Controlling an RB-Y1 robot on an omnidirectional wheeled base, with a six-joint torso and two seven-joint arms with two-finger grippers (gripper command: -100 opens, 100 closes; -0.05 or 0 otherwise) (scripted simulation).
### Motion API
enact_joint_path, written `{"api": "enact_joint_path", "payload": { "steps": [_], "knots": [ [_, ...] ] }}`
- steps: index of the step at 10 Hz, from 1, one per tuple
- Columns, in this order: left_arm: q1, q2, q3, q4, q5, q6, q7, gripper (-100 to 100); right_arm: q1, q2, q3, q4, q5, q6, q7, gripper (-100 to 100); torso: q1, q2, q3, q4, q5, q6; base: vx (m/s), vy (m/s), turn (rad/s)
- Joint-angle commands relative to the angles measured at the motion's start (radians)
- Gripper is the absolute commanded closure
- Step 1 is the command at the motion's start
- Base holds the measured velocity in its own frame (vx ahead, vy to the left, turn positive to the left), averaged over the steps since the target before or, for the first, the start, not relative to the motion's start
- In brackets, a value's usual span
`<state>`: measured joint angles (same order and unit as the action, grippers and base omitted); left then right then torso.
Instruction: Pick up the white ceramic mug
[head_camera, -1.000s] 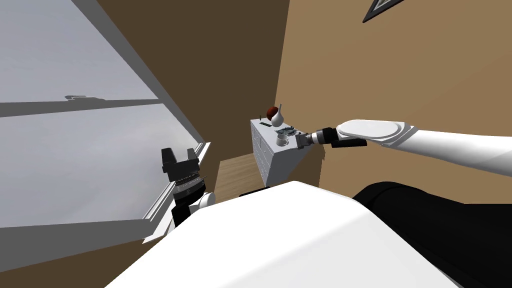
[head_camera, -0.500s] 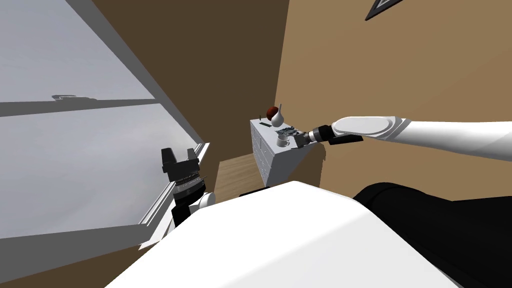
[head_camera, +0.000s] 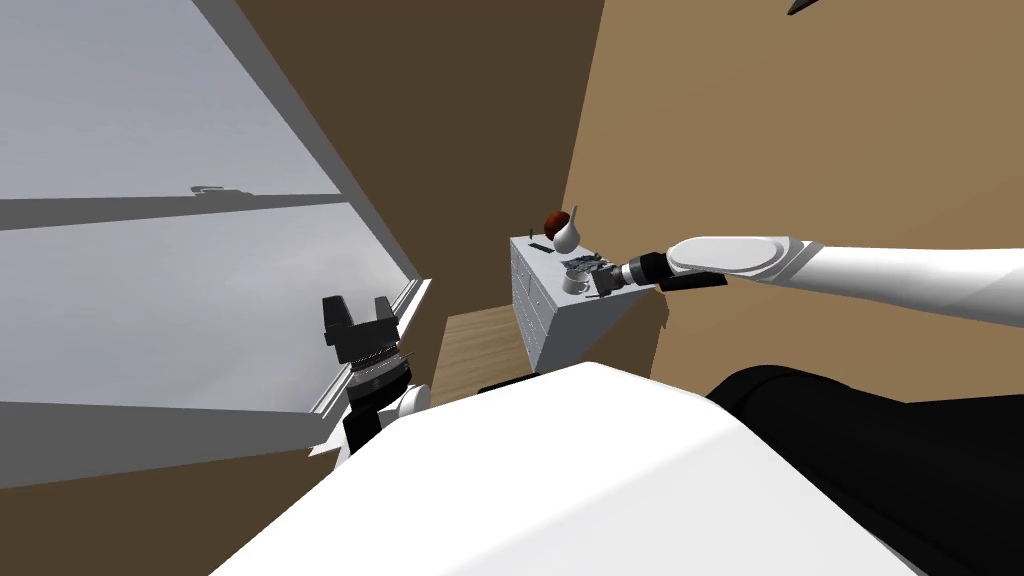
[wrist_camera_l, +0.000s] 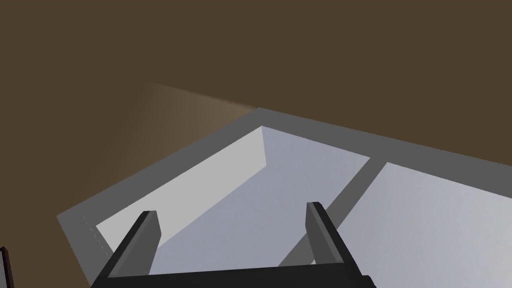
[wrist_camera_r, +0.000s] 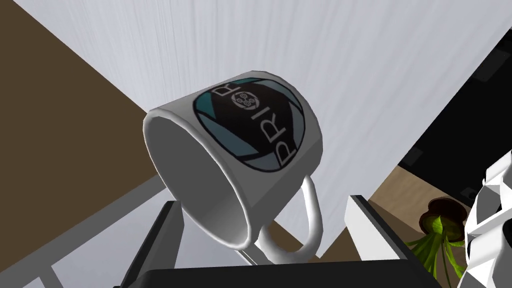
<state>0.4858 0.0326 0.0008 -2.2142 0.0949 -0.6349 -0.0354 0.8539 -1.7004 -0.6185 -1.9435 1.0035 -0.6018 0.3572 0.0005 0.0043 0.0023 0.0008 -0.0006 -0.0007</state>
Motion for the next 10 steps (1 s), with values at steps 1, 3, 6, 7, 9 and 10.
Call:
{"api": "enact_joint_path", "payload": {
  "steps": [1,3,6,7,9,10],
  "knots": [
    [0.000,0.000,0.000,0.000,0.000,0.000,0.000,0,0.006,0.005,0.019,0.029,0.003,0.022,-0.004,-100,0.000,0.000,0.000,0.000,0.000,0.000,-0.083,0.024,0.322],
    [0.000,0.000,0.000,0.000,0.000,0.000,0.000,0,0.012,0.008,0.008,0.021,0.016,0.020,-0.021,-100,0.001,0.000,0.000,0.000,0.000,0.001,-0.047,0.021,0.092],
    [0.000,0.000,0.000,0.000,0.000,0.000,0.000,0,0.012,0.009,0.010,0.023,0.014,0.021,-0.021,100,0.000,-0.003,-0.001,0.000,0.000,0.001,-0.002,0.001,-0.002],
    [0.000,0.000,0.000,0.000,0.000,0.000,0.000,0,0.012,0.009,0.010,0.023,0.014,0.021,-0.021,100,0.000,-0.003,-0.001,0.000,0.001,0.001,0.000,0.000,0.000],
    [0.000,0.000,0.000,0.000,0.000,0.000,0.000,0,0.013,0.009,0.010,0.023,0.014,0.021,-0.021,0,0.000,-0.003,-0.001,0.000,0.001,0.001,0.000,0.000,0.000],
    [0.000,0.000,0.000,0.000,0.000,0.000,0.000,0,0.004,0.002,0.015,0.021,0.002,0.017,-0.004,100,0.000,-0.003,-0.001,0.000,0.001,0.001,0.026,-0.013,-0.216]
  ]
}}
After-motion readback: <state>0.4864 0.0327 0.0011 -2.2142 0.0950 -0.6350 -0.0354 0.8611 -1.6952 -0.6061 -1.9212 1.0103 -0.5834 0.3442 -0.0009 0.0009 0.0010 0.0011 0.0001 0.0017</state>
